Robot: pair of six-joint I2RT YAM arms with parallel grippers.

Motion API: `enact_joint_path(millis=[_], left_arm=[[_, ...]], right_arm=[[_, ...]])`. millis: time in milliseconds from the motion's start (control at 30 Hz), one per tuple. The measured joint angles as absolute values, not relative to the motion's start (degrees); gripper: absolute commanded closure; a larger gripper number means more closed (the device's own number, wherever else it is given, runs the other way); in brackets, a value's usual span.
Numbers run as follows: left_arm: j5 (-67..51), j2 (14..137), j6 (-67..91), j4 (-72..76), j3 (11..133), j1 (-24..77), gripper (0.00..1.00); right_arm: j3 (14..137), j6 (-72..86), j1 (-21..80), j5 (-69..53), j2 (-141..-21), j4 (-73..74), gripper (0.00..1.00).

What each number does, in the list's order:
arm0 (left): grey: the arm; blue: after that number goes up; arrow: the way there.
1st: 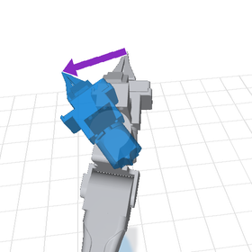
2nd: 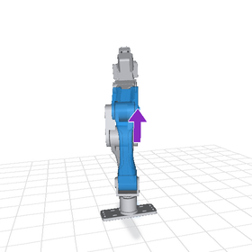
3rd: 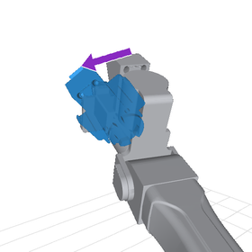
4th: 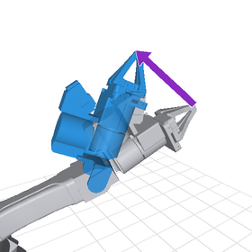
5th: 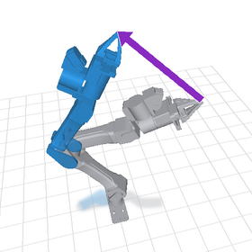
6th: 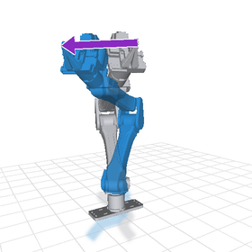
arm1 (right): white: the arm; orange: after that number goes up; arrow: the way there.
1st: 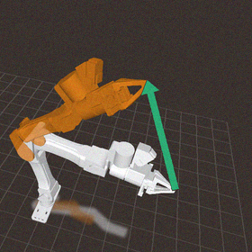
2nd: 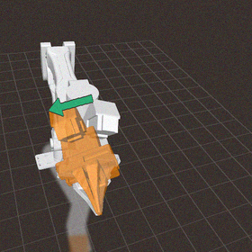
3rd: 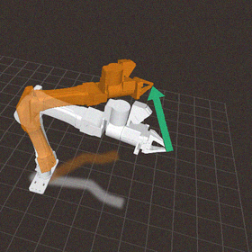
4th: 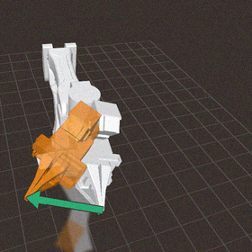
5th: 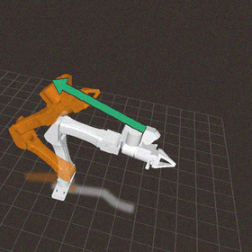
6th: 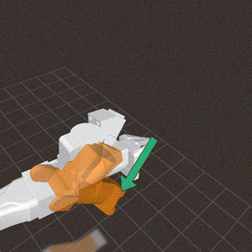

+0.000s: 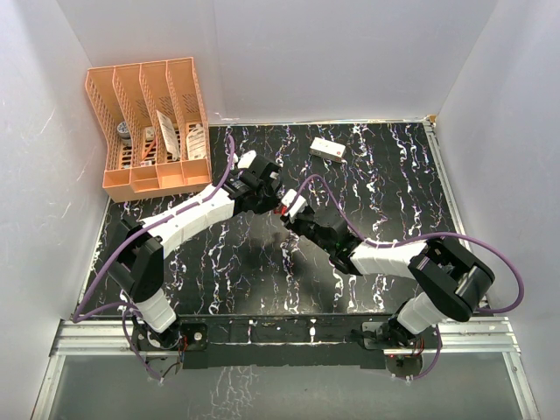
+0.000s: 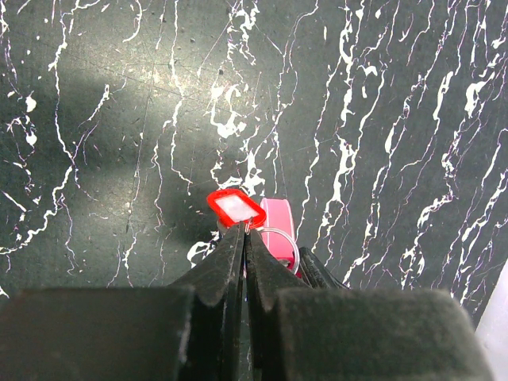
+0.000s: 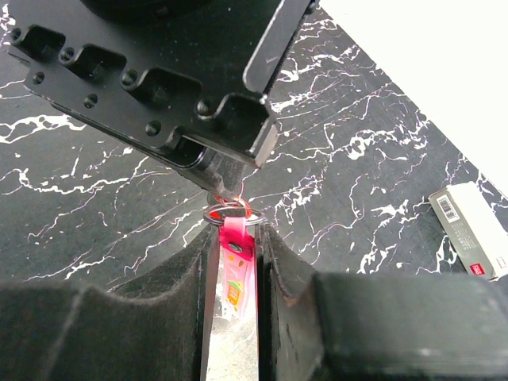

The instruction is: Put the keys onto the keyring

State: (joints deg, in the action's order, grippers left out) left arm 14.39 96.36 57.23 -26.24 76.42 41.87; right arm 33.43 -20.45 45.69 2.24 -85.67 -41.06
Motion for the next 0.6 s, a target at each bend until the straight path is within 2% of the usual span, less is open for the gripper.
enact_joint_path(millis=[600], left_arm=[[14.41, 96.36, 58.06, -25.23, 76.42, 41.87, 1.0]], right_arm=[[31.62, -20.93, 45.8, 7.7, -85.65, -44.16, 1.0]])
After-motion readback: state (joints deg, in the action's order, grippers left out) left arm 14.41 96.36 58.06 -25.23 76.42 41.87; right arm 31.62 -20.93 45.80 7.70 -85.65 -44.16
